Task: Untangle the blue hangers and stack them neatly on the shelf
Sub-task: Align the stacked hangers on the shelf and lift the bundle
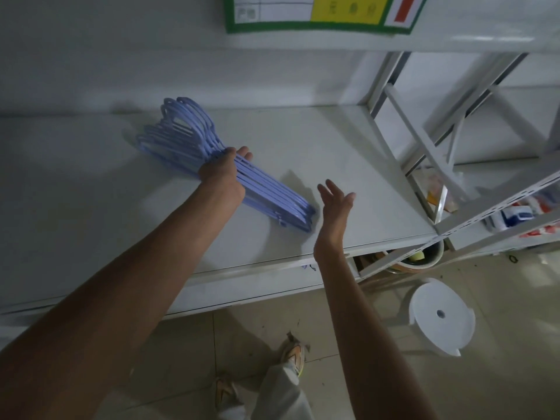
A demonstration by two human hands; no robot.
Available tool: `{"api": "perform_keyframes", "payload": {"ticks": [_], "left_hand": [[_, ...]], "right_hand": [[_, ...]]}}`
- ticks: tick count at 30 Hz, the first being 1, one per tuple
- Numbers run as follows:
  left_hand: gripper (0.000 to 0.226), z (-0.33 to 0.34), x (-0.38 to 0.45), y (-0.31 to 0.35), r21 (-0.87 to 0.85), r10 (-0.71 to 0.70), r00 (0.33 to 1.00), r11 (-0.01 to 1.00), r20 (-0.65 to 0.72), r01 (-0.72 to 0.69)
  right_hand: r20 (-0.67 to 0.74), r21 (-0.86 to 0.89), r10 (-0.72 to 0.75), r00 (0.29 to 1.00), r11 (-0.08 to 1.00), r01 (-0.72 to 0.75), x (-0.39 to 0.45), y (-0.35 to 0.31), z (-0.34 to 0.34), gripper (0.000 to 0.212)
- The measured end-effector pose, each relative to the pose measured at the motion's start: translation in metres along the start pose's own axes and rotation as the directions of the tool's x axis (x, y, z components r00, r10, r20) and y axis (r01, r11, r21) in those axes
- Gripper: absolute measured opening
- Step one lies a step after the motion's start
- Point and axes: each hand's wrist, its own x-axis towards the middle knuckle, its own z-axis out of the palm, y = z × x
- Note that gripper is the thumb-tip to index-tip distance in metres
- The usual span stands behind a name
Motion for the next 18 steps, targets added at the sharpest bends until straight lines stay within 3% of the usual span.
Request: {"api": "perform_keyframes", "payload": {"ticks": [8, 12, 15, 18], "left_hand": [[0.024, 0.003, -0.003, -0.021, -0.084, 0.025, 0.999, 0.996, 0.032, -0.022], [0.029, 0.008, 0.0, -0.018, -0.106, 0.016, 0.998, 0.994, 0.053, -0.01], [0.027, 0.015, 0.002, -0.016, -0.069, -0.008, 0.997, 0.998, 0.078, 0.013], [0.024, 0.016, 0.001, -0.018, 0.01, -0.002, 0.986, 1.0, 0.168, 0.001]], "right_hand": [[0.009, -0.062, 0.066, 0.998, 0.996, -0.066, -0.001, 0.006, 0.019, 0.073], [0.05, -0.235, 0.076, 0.996, 0.97, -0.063, 0.004, 0.005, 0.019, 0.072], [0.029, -0.429, 0.058, 0.998, 0.902, -0.04, 0.014, -0.013, 0.027, 0.071], [0.092, -0.683, -0.14, 0.986, 0.711, 0.165, 0.016, -0.034, 0.056, 0.063]]}}
